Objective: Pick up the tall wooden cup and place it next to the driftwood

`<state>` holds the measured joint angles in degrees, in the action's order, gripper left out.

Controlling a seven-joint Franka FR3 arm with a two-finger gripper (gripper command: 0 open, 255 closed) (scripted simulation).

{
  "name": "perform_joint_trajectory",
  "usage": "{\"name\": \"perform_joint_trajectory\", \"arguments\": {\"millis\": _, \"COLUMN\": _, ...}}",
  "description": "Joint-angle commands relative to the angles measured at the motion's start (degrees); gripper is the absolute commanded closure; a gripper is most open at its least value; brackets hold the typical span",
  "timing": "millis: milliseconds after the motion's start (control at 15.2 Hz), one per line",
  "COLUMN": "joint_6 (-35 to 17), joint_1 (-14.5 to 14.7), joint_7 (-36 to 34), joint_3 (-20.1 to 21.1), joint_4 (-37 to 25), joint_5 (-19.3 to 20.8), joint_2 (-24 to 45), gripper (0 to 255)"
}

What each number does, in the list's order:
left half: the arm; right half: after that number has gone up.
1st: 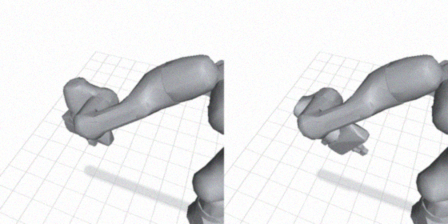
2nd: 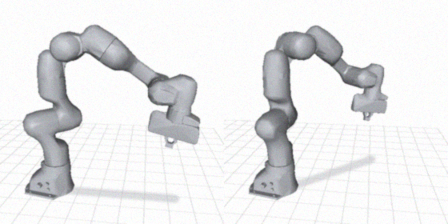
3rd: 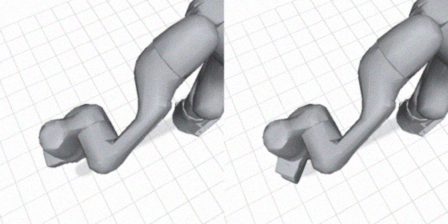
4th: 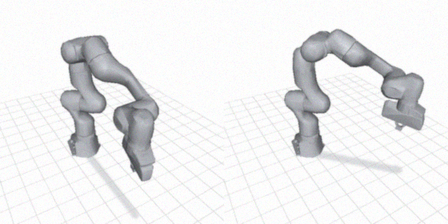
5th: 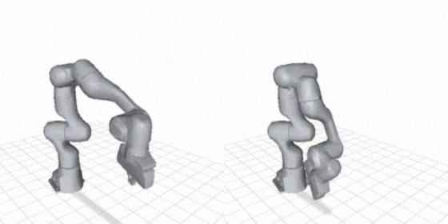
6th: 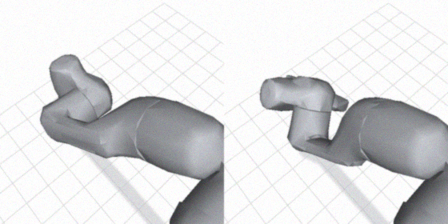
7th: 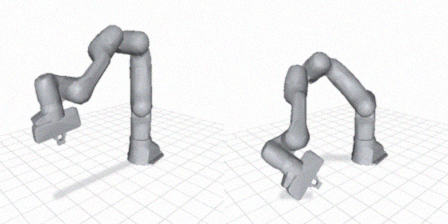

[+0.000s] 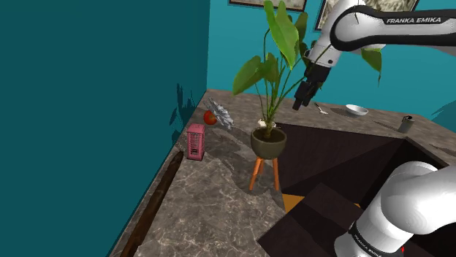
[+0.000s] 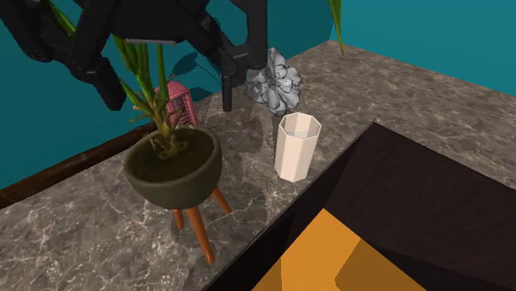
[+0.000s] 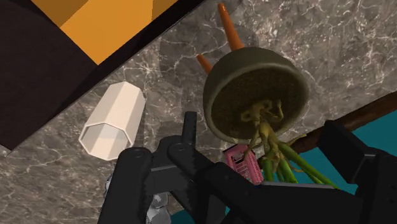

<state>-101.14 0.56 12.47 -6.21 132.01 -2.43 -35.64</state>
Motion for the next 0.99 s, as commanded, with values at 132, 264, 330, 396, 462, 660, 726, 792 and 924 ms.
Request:
{"name": "perform_joint_trajectory", "arguments": {"millis": 132, "joint_6": -6.0, "joint_1": -0.1, "joint_7": 1.7, "joint_3": -1.1, "joint_4": -0.8, "joint_5": 0.7, "joint_2": 7.2, "gripper": 0}}
{"name": "perform_joint_trajectory", "arguments": {"millis": 264, "joint_6": -8.9, "joint_1": -0.2, "joint_7": 2.6, "joint_3": -1.8, "joint_4": -1.4, "joint_5": 0.9, "joint_2": 10.9, "gripper": 0}}
{"name": "perform_joint_trajectory", "arguments": {"millis": 330, "joint_6": -10.3, "joint_1": -0.3, "joint_7": 3.1, "joint_3": -2.1, "joint_4": -1.8, "joint_5": 1.0, "joint_2": 12.8, "gripper": 0}}
{"name": "perform_joint_trajectory", "arguments": {"millis": 396, "joint_6": -11.6, "joint_1": -0.3, "joint_7": 3.5, "joint_3": -2.4, "joint_4": -2.3, "joint_5": 1.1, "joint_2": 14.7, "gripper": 0}}
{"name": "perform_joint_trajectory", "arguments": {"millis": 462, "joint_6": -12.9, "joint_1": -0.4, "joint_7": 4.0, "joint_3": -2.7, "joint_4": -2.9, "joint_5": 1.1, "joint_2": 16.6, "gripper": 0}}
{"name": "perform_joint_trajectory", "arguments": {"millis": 660, "joint_6": -16.4, "joint_1": -0.5, "joint_7": 5.4, "joint_3": -3.6, "joint_4": -5.1, "joint_5": 1.0, "joint_2": 22.7, "gripper": 0}}
{"name": "perform_joint_trajectory", "arguments": {"millis": 726, "joint_6": -17.5, "joint_1": -0.6, "joint_7": 5.9, "joint_3": -3.9, "joint_4": -5.9, "joint_5": 0.9, "joint_2": 24.7, "gripper": 0}}
{"name": "perform_joint_trajectory", "arguments": {"millis": 792, "joint_6": -18.5, "joint_1": -0.7, "joint_7": 6.4, "joint_3": -4.2, "joint_4": -6.9, "joint_5": 0.8, "joint_2": 26.8, "gripper": 0}}
{"name": "perform_joint_trajectory", "arguments": {"millis": 924, "joint_6": -20.4, "joint_1": -0.9, "joint_7": 7.4, "joint_3": -4.6, "joint_4": -9.0, "joint_5": 0.4, "joint_2": 31.0, "gripper": 0}}
